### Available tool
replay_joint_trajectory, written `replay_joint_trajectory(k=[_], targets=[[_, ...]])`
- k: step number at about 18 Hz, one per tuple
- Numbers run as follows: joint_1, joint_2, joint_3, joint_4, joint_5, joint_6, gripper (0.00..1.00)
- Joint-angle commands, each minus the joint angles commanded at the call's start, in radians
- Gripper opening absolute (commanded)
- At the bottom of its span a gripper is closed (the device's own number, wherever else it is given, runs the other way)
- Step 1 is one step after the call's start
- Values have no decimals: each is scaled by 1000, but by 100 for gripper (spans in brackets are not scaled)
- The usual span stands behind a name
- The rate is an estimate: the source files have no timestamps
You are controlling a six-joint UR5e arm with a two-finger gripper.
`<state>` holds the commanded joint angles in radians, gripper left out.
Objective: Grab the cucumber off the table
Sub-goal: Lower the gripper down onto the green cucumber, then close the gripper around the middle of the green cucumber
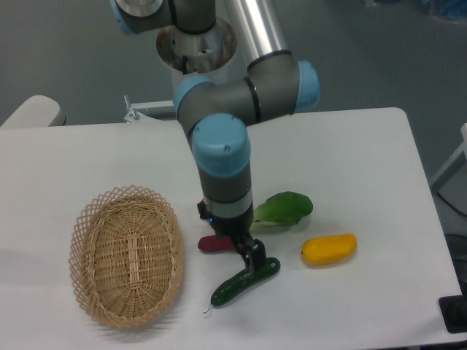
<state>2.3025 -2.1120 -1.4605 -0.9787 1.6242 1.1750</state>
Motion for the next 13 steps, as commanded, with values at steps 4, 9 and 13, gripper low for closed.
replay_joint_trajectory(k=[4, 9, 13], targets=[[-3, -84, 39, 0, 86, 14, 100], [-17, -141, 55, 9, 82, 12, 100], [-18, -158, 49, 28, 77, 12, 100]])
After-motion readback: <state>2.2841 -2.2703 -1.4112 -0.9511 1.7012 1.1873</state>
